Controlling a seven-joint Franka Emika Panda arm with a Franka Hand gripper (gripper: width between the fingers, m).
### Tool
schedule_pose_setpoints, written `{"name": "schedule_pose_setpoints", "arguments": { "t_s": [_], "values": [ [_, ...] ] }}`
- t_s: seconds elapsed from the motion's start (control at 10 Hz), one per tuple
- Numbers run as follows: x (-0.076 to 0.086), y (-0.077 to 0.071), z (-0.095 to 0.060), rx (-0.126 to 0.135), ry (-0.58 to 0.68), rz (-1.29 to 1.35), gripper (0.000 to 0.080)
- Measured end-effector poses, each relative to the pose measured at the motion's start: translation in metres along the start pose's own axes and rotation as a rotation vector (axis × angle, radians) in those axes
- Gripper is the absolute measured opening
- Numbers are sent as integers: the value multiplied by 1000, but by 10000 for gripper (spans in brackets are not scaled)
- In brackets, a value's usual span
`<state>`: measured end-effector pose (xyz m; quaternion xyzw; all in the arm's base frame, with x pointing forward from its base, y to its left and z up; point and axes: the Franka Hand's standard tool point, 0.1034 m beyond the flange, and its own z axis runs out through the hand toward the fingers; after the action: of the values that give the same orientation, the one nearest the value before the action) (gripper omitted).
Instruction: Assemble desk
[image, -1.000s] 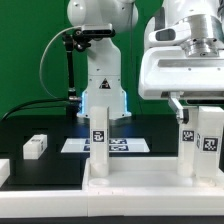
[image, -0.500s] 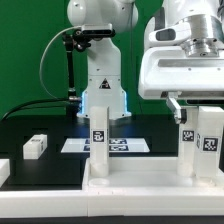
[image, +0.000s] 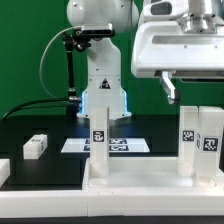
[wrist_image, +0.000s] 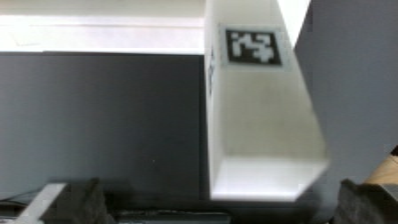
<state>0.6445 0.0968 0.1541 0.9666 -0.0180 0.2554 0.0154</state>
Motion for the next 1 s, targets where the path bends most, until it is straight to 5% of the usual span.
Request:
{"name": "schedule_pose_setpoints", "arguments": {
  "t_s": [0.3, 0.7, 1.0],
  "values": [
    [-14, -7, 5, -23, -245, 54, 649],
    [-20, 9, 0, -63, -517, 68, 649],
    [-7, -9, -4, -71, -537, 129, 649]
  ]
}}
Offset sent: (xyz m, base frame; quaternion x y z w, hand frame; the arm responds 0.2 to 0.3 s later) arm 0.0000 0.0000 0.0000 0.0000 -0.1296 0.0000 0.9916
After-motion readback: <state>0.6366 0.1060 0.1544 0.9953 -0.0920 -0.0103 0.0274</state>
